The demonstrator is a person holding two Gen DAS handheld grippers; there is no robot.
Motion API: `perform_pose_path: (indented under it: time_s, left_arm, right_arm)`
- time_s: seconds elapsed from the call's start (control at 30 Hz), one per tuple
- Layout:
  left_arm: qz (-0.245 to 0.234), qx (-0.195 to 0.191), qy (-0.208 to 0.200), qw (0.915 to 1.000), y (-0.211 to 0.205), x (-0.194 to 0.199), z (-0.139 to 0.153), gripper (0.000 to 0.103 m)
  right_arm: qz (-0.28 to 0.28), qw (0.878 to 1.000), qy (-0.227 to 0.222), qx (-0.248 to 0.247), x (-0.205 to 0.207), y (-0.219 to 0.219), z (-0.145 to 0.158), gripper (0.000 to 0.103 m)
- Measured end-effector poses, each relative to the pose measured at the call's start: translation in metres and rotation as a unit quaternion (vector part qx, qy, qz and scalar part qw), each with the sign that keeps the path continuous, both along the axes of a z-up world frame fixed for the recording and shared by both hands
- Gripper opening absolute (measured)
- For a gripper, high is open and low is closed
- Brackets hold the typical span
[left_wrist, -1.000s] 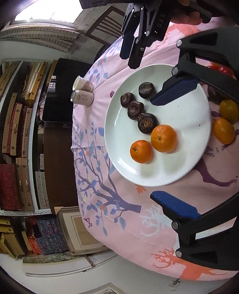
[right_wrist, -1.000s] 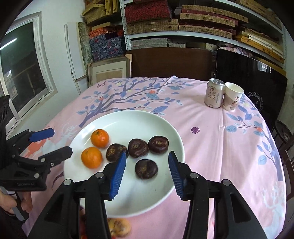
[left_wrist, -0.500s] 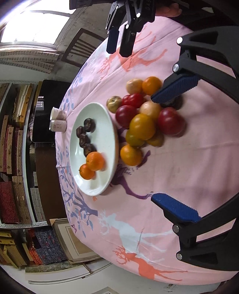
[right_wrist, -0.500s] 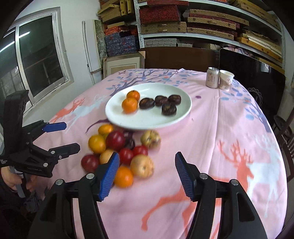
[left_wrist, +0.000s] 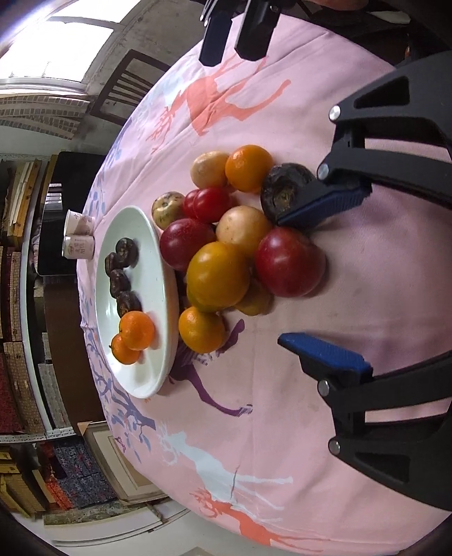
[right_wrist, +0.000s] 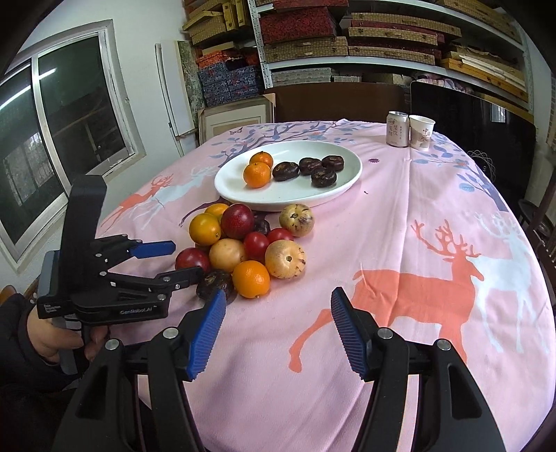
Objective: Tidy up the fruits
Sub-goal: 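Grasp a red plum with the left tool while the right tool grasps a dark fruit, then place the red plum and dark fruit on the white plate, opening both tools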
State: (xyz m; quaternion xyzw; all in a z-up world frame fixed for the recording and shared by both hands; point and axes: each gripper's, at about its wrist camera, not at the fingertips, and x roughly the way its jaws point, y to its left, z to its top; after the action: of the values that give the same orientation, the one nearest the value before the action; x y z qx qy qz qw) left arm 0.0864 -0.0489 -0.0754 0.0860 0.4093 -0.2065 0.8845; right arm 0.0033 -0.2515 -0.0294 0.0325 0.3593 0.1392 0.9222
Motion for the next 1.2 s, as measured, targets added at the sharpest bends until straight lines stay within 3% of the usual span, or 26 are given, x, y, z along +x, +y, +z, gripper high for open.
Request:
perform_pose_path:
  time_s: [0.07, 0.27, 0.5, 0.7, 0.77, 0.83, 1.2]
  left_arm:
    - [-0.002, -0.004, 0.001, 1.0000, -0.001, -0.001, -0.001, 0.041]
    - [-0.006, -0.024, -0.009, 0.9996, 0.007, -0.010, 0.008, 0.040]
    - [0.014, -0.036, -0.030, 0.9988, 0.032, -0.018, 0.030, 0.040]
    - [0.034, -0.038, -0.037, 0.9980, 0.054, -0.018, 0.037, 0.041]
    - [0.035, -0.037, -0.036, 0.9981, 0.057, -0.018, 0.037, 0.041]
    - [0.035, -0.037, -0.036, 0.9980, 0.059, -0.018, 0.036, 0.041]
    - [0.028, -0.041, -0.041, 0.9979, 0.057, -0.022, 0.039, 0.041]
  right_arm:
    - [0.003, 1.000, 0.003, -0.001, 0.001, 0.001, -0.002, 0.064]
    - [0.028, 0.999, 0.039, 0.011, 0.011, 0.017, -0.020, 0.064]
    - [0.078, 0.996, 0.052, -0.007, 0.019, 0.070, -0.036, 0.063]
    - [0.058, 0.996, 0.066, -0.031, 0.039, 0.095, -0.041, 0.056]
    - [0.049, 0.996, 0.070, -0.040, 0.047, 0.100, -0.043, 0.049]
    - [0.037, 0.995, 0.078, -0.050, 0.053, 0.103, -0.045, 0.043]
    - [0.039, 0.999, 0.032, 0.002, 0.022, 0.067, -0.030, 0.042]
